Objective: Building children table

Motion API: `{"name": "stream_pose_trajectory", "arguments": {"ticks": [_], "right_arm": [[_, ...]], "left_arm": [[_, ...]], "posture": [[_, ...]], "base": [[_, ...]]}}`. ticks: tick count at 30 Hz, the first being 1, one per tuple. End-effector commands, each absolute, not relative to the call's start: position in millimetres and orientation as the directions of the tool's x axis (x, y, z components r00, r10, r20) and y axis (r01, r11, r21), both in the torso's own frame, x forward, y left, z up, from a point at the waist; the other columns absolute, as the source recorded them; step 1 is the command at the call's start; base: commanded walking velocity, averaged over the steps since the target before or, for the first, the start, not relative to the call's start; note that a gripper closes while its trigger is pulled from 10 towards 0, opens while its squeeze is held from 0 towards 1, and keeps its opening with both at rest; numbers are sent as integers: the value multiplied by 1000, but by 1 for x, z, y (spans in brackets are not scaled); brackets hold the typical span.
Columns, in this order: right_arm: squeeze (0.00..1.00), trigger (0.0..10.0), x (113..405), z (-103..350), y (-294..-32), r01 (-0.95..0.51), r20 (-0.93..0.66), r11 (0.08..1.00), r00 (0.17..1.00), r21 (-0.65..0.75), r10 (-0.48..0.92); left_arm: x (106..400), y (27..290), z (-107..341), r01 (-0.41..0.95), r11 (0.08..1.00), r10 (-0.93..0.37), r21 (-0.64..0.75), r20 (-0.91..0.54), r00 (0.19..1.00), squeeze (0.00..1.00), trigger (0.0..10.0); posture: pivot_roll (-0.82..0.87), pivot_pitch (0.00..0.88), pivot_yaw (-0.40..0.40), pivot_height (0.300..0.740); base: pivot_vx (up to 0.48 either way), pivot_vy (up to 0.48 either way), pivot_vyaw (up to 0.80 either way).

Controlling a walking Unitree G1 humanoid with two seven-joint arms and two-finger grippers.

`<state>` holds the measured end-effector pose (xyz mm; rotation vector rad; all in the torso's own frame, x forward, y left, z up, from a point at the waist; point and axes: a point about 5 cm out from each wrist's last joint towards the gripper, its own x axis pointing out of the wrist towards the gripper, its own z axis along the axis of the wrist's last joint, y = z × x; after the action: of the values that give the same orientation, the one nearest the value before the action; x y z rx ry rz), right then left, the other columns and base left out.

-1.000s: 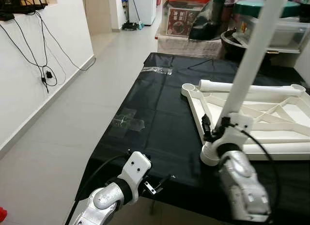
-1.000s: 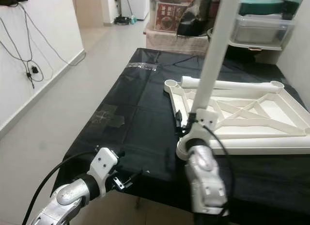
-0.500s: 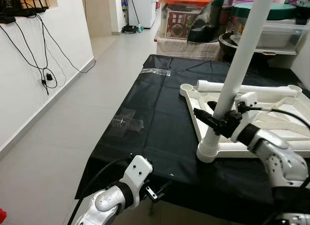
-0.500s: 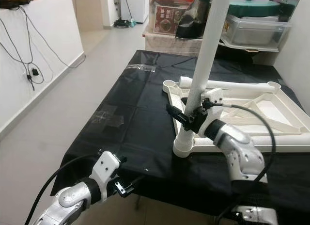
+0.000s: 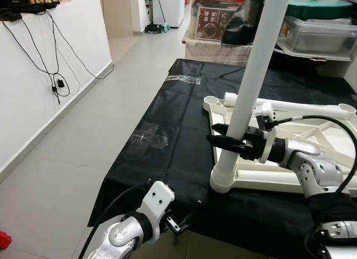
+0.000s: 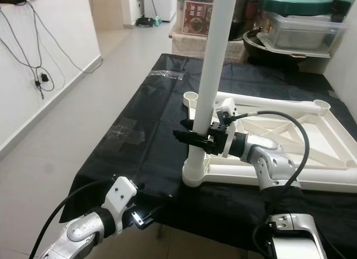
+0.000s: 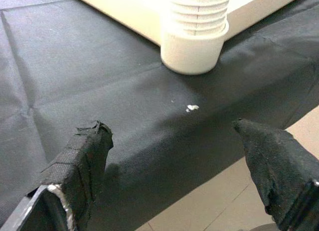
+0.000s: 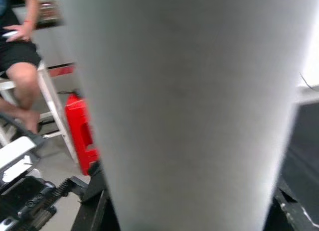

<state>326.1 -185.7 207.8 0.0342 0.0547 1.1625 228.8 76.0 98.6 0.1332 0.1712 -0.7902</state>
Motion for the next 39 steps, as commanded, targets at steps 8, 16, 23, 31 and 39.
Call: {"name": "stream_pose_trajectory", "arguments": {"ticks": [8,16,23,31,39], "right_arm": [[0,0,336,186,-185,-751,-31,660,659,24,751],[0,0,332,178,-210,-231,10,972,973,53,231],[0,0,290,166,-220,531,-32,838,846,124,-532],[0,4941,301,169,-169,606,-73,766,792,215,-606],[1000,10000,303,176,-171,478,59,867,870,141,-489]], "left_arm": [[228,74,99,733,676,-710,75,-199,676,0,10000],[232,74,99,737,672,-714,79,-198,672,0,10000],[238,71,97,749,657,-725,86,-200,659,0,10000],[241,69,96,743,663,-720,90,-194,666,0,10000],[242,68,96,741,666,-720,86,-185,669,0,10000]], "posture": [[186,0,-62,740],[161,0,-36,740],[142,0,-18,740],[145,0,-34,740],[139,0,-36,740]], "base": [[0,0,0],[0,0,0],[0,0,0],[0,0,0],[0,0,0]]}}
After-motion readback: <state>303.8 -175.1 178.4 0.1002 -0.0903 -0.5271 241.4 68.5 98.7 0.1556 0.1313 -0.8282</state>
